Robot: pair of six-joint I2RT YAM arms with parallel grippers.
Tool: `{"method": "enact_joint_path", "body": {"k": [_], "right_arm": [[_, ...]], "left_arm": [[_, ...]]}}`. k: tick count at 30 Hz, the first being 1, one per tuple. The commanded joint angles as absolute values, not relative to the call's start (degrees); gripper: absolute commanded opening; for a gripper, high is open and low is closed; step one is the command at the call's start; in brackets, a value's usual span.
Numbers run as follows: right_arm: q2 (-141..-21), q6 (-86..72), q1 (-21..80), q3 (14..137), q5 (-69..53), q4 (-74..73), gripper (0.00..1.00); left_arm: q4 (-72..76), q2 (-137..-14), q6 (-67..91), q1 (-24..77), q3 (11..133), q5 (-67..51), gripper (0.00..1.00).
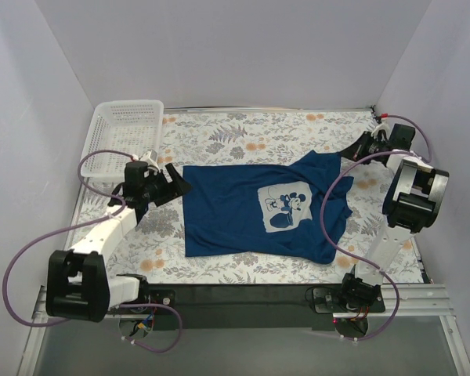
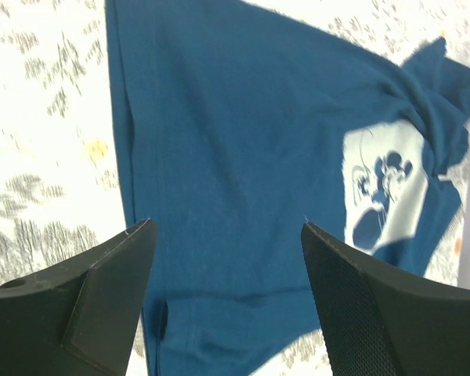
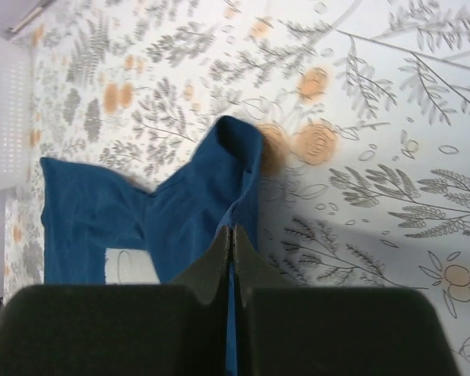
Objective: Fold and stack the t-shirts
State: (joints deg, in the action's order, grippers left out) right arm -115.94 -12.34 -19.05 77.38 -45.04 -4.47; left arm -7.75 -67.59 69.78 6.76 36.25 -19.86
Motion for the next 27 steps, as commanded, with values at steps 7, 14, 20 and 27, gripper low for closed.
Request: {"method": "enact_joint_path", "body": {"k": [7,14,20,27], "right_arm": [[-109.2,-12.5,-19.3,75.2,-50.0,7.2,0.01],[-109.3,-11.0,-19.3,73.7,-51.0,7.1,0.01],[-109.9,-10.8,-19.3,73.3,-51.5,7.0,0.01],[-109.8,-10.6,-19.3,72.7,-51.8,7.1,0.01]], "left_arm": [[-3.4,-85.1,65.1,6.9,52.6,-12.8,0.63],[-5.5,-98.4,62.0,7.3,62.3,-10.9,0.49],[-7.0,-107.8,60.4,9.5,69.4,-4.8,0.43],[-12.6,-114.6,57.6,11.8,76.4,3.4,0.41]]}}
